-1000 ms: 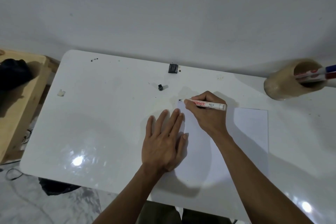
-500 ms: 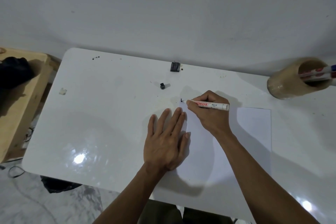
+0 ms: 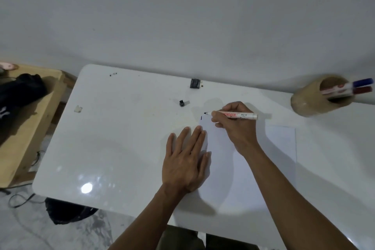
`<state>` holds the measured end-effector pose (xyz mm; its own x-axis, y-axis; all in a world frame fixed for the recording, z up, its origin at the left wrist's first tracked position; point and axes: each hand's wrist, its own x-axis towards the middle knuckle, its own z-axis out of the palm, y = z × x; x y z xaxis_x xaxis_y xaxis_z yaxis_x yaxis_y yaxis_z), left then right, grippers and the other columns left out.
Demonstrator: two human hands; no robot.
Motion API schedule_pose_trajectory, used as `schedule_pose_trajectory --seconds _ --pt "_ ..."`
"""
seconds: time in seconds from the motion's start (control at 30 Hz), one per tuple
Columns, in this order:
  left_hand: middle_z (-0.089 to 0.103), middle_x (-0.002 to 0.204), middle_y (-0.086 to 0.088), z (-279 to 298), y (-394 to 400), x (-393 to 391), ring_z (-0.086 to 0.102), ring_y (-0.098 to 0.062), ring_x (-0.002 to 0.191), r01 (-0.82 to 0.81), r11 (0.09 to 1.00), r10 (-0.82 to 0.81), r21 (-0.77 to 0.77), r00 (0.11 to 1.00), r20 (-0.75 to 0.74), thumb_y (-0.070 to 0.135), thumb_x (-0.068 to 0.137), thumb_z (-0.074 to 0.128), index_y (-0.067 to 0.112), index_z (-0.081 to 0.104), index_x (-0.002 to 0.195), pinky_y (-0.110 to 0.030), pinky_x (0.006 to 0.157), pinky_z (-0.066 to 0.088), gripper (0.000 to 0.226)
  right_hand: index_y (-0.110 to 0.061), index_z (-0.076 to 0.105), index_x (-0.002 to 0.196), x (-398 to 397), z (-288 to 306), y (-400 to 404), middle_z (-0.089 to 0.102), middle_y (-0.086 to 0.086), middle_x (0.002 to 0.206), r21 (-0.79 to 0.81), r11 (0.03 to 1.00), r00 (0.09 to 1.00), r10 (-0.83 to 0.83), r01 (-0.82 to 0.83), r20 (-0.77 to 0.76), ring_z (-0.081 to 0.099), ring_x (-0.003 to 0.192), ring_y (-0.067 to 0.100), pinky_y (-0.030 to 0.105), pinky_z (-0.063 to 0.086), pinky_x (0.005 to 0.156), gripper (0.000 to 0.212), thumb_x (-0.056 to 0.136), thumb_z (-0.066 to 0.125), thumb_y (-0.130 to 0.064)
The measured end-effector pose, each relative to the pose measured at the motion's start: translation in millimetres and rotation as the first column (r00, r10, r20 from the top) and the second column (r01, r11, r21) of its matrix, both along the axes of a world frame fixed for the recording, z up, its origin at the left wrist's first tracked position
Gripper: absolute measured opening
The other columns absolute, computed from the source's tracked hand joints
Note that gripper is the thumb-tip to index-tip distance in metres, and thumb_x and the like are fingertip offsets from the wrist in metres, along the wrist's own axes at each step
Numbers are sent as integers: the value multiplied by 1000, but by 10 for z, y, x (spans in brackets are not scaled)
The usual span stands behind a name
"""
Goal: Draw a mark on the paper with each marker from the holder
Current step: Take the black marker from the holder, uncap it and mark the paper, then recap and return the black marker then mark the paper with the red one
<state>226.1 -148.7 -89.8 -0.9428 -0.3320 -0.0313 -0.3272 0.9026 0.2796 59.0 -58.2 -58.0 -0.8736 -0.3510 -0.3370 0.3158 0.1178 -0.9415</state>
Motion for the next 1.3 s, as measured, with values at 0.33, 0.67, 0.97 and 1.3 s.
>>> schedule_pose_trajectory --seconds 0.33,0.67,0.97,1.3 --pt "60 142 0 375 -295 -270 57 -23 128 -212 927 266 309 954 -142 35 94 61 21 59 135 -38 105 45 43 -7 71 87 78 597 307 75 15 92 -295 945 969 -68 139 238 72 84 26 29 60 67 18 83 72 11" --pt "65 117 -9 507 -854 -932 59 -33 110 -249 962 238 115 966 102 19 99 54 11 66 122 -43 87 50 27 -8 64 86 261 612 567 77 22 101 -211 941 940 -205 266 272 75 84 29 35 58 70 21 81 76 9" --pt "70 76 -12 572 -843 -715 59 -25 67 -340 876 346 342 937 47 12 94 63 3 68 81 -30 61 41 17 -6 74 92 366 780 553 80 13 94 -191 948 958 -219 254 187 75 85 25 33 60 69 12 84 77 2" --pt "78 88 8 1228 -300 -83 63 -6 78 -73 382 519 921 842 -149 10 89 71 20 78 93 -25 66 53 13 -6 74 90 808 1178 363 80 1 76 -134 978 980 -172 158 -103 76 69 16 26 61 62 11 93 72 -17"
